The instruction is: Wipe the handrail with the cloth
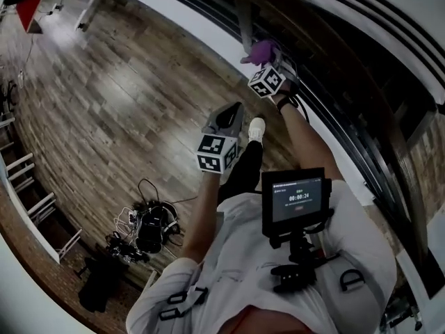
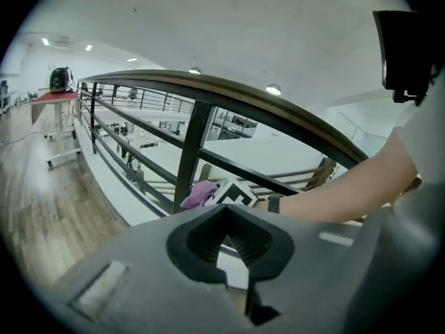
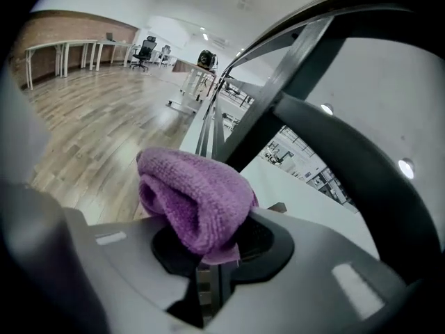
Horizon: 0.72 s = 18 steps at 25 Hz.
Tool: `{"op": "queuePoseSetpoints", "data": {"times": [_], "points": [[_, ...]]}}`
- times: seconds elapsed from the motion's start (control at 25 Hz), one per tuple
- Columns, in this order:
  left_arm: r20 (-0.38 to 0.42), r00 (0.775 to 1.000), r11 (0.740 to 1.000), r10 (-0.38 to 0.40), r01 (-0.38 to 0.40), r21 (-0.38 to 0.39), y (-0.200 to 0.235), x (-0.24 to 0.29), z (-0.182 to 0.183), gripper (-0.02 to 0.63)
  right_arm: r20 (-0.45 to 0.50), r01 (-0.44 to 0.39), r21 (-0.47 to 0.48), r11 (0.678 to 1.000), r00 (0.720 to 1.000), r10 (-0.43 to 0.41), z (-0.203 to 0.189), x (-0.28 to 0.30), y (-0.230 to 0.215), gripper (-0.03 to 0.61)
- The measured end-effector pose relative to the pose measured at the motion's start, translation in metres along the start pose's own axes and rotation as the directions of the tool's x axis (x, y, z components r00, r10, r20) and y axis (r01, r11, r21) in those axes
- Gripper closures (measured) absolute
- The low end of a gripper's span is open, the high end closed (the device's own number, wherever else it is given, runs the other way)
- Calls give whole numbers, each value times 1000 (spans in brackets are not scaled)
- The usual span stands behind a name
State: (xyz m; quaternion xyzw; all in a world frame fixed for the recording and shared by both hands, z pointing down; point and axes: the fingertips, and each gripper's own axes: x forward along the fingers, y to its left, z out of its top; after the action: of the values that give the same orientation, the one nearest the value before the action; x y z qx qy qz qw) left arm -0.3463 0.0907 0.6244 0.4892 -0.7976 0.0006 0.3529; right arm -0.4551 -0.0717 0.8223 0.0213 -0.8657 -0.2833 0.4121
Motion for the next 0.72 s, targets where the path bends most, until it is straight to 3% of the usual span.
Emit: {"op": "queuePoseSetpoints", "data": {"times": [0.12, 0.32, 0.48, 0.6, 0.72], "points": [[-18, 1000, 999, 21, -21, -28, -1, -5, -16, 614, -31, -6, -68, 998, 999, 4, 4, 20, 5, 512], [-59, 998, 1000, 20, -21, -11, -2, -13, -22, 614, -92, -5, -229, 973, 996, -16, 12, 60, 1, 512], [-80, 997, 1000, 15, -15, 3, -2, -18, -27, 614, -95, -23, -273, 962, 996, -3, 16, 61, 12, 539], [-105, 994, 1000, 13, -13, -2, -8, -10, -32, 614, -102, -16, -319, 947, 995, -18, -1, 52, 17, 526], [-108, 994, 1000, -6, 7, 7, -15, 0, -31, 614, -118, -18, -264, 964, 993, -14, -31, 40, 12, 515]]}}
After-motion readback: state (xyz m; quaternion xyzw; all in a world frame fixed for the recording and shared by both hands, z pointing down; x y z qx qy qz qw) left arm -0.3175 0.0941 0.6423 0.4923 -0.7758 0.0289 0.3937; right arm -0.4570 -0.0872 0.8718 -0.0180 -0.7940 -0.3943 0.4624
